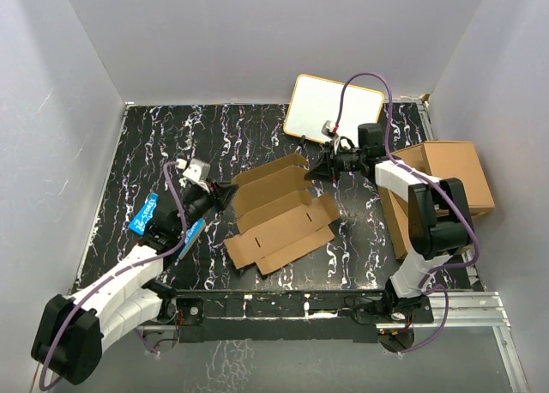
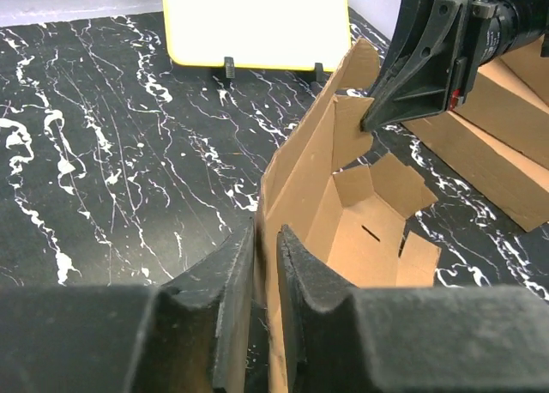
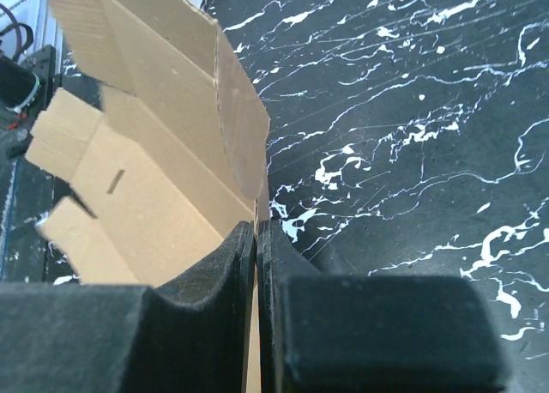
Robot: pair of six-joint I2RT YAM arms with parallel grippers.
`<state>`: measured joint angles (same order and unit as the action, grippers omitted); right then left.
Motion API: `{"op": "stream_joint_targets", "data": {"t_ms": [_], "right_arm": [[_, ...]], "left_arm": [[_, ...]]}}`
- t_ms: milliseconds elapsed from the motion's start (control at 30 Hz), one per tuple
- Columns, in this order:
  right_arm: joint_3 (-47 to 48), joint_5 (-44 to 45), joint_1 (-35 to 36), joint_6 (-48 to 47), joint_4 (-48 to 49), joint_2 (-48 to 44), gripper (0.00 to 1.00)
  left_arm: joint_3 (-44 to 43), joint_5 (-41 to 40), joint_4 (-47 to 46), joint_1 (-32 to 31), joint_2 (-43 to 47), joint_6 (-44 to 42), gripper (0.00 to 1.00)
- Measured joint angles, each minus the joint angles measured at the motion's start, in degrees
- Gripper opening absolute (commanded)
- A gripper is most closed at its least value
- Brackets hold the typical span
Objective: Fold the paper box
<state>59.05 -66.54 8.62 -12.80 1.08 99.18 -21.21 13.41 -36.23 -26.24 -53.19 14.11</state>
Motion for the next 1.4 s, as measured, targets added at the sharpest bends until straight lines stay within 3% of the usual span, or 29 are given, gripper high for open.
{"op": "stream_joint_targets", "data": {"t_ms": [133,233,367,533,700,967,1400], "right_arm": [[-0.83,-0.85,-0.46,-5.51,-2.12,-2.82,0.08],[-1.22,-1.42,-0.7,-9.25,-3.85,-4.35,0.08],[-1.73,-2.27,-0.87,-12.83,-5.64,-5.11,0.08],[-1.77,-2.67,-0.92,-15.21,-7.37,-5.11,0.08],[-1.77,-3.08,-0.92,-15.89,-7.52,-5.11,0.08],[-1.77,-3.96,-0.92,-16.09,-7.63,-5.11,0.08],[-1.77,-4.37,-0.92,-16.09,-8.59,-5.11,0.08]], "left_arm": [[-1.6,-0.07,6.36,-0.13,3.45,0.28,0.6],[-6.54,-0.61,14.91,-0.13,4.11,0.42,0.78],[-18.97,-0.85,28.65,-0.13,2.6,-0.72,0.92],[-33.51,2.19,41.72,-0.13,-3.21,-5.57,0.94],[-44.65,8.68,52.43,-0.13,-16.02,-12.0,0.86],[-51.78,12.83,62.88,-0.13,-31.23,-18.56,0.64],[-53.7,13.42,67.12,-0.13,-34.84,-22.91,0.15]]}}
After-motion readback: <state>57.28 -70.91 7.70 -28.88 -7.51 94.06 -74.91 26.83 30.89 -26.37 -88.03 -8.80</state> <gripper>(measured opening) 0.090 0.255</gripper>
